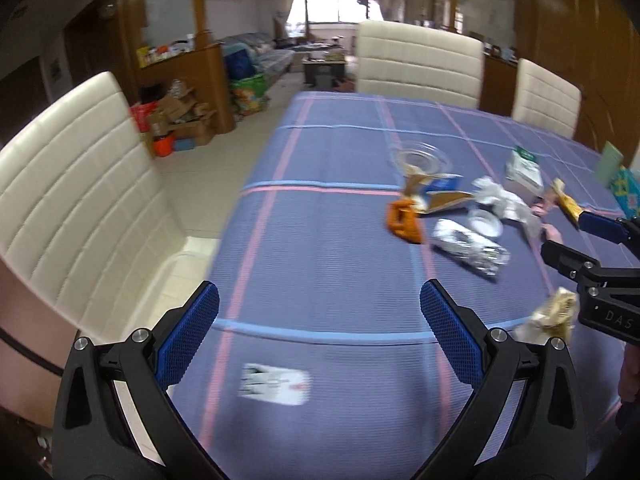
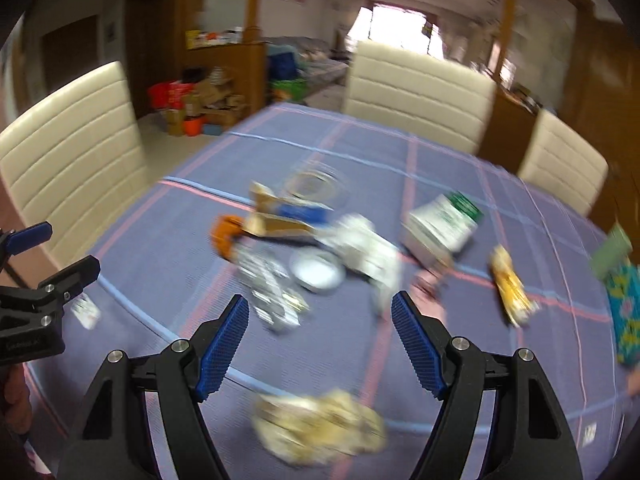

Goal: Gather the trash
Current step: 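Return to the table and grasp the crumpled gold-white bag with the right tool, then grasp the foil blister pack with the left tool while the right tool holds the bag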

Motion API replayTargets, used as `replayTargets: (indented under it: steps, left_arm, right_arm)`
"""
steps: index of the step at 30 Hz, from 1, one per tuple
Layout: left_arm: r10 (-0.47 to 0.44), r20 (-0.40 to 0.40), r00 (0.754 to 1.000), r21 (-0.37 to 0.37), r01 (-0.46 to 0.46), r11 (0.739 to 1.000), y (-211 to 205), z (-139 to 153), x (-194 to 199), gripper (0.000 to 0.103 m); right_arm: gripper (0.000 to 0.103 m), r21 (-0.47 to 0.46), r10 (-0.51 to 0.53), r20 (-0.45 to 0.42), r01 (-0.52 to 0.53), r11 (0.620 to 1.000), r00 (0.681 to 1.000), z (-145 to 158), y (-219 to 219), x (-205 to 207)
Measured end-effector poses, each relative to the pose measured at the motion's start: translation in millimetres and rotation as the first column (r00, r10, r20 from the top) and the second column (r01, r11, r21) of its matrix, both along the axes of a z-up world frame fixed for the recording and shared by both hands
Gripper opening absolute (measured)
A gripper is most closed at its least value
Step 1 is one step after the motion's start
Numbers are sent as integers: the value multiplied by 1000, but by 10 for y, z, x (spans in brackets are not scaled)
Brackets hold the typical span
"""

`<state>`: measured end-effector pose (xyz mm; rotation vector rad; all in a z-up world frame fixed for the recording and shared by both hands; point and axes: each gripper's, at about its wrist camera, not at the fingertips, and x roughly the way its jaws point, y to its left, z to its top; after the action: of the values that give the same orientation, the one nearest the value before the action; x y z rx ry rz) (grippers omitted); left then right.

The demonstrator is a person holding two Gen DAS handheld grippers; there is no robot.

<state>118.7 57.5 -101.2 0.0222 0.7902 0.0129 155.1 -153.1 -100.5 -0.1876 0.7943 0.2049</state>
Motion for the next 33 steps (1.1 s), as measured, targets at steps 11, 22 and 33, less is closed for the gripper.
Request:
replayTargets:
  steps: [11,22,33]
  left_arm:
    - [-73,-57,996,43,75,996,-664,-160,119,99]
    - [-28,-76,997,51,32,998,-662,-187,223,99]
    - [-75,-95,993,48,80,996,-938,-239,435,99]
  right_arm:
    - [72,158,93,-82,-79,984,992,-286,-404,-355]
    - [24,309,235,-154,-179,934,960,-500,-304,-331]
    - [17,198,101,-73,-85,976,992,-339,-543,-99]
